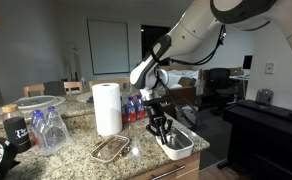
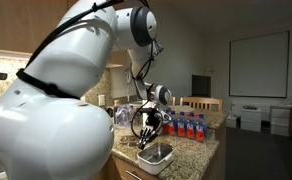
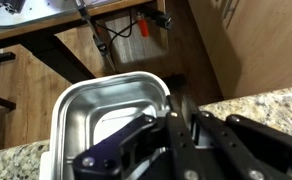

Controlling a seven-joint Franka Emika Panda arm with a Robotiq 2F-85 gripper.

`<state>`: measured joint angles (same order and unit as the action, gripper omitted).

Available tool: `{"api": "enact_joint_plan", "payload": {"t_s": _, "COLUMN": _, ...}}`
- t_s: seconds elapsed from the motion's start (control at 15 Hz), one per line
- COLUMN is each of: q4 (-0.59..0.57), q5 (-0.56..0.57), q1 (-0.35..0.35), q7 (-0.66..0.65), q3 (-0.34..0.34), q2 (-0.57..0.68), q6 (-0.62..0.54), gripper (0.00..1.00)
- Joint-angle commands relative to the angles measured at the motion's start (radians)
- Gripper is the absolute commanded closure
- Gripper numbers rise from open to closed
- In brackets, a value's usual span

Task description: Pick up the bowl and put it on the object

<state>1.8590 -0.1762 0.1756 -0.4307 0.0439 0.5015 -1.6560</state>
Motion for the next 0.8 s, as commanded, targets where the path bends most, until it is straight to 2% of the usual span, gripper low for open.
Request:
{"api": "enact_joint_plan", "payload": {"t_s": 0.0, "q4": -0.026, "q5": -0.034, "q1": -0.003, "q7": -0.032, "q3": -0.003, "q2": 0.016, "q6": -0.008, "gripper": 0.7}}
{"api": "enact_joint_plan", "payload": {"t_s": 0.13, "q4": -0.043, "q5": -0.04, "q1": -0.005, "q7": -0.044, "q3": -0.009, "q2": 0.025, "q6": 0.004, "gripper": 0.58}}
{"api": "enact_joint_plan", "payload": {"t_s": 0.6, "q4": -0.11, "q5": -0.023, "q1": 0.005, "q7": -0.058, "q3": -0.016, "q2": 0.076, "q6": 0.006, "gripper": 0.09}}
{"api": "enact_joint_plan", "payload": {"t_s": 0.67, "q4": -0.125, "q5": -0.02, "q1": 0.007, "q7": -0.057, "q3": -0.016, "q2": 0.087, "q6": 0.011, "gripper": 0.51}}
{"api": "enact_joint_plan", "payload": {"t_s": 0.73, "q4": -0.142, "q5": -0.02, "q1": 0.009, "q7": -0.062, "q3": -0.016, "q2": 0.101, "q6": 0.015, "gripper": 0.47}}
